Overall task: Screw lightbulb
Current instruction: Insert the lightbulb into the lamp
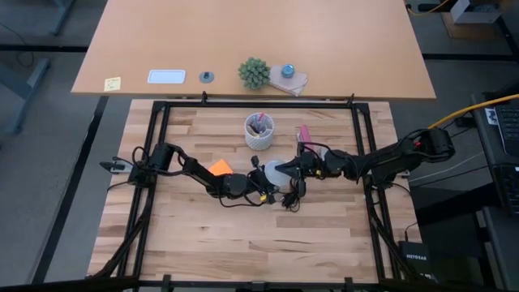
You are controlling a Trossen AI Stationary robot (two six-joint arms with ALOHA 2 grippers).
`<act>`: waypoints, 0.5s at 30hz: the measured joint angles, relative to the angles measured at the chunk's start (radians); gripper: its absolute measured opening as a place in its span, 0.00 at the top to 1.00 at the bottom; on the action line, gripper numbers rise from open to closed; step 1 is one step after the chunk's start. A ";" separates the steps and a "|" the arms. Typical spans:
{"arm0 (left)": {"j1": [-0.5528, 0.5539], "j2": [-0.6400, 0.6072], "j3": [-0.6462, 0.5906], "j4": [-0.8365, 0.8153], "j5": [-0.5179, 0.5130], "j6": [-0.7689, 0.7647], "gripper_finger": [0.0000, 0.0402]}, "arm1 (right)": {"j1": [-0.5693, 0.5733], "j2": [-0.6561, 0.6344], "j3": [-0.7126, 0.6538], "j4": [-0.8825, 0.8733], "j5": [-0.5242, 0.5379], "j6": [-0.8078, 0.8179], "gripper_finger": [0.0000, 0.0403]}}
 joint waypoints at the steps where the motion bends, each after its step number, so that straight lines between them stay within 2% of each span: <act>1: 0.000 0.000 0.000 0.004 0.000 0.000 0.67 | 0.000 0.000 0.000 0.000 0.000 0.000 0.99; 15: 0.000 0.000 0.000 0.045 -0.002 0.000 0.67 | 0.000 -0.001 0.000 0.024 -0.016 0.000 0.89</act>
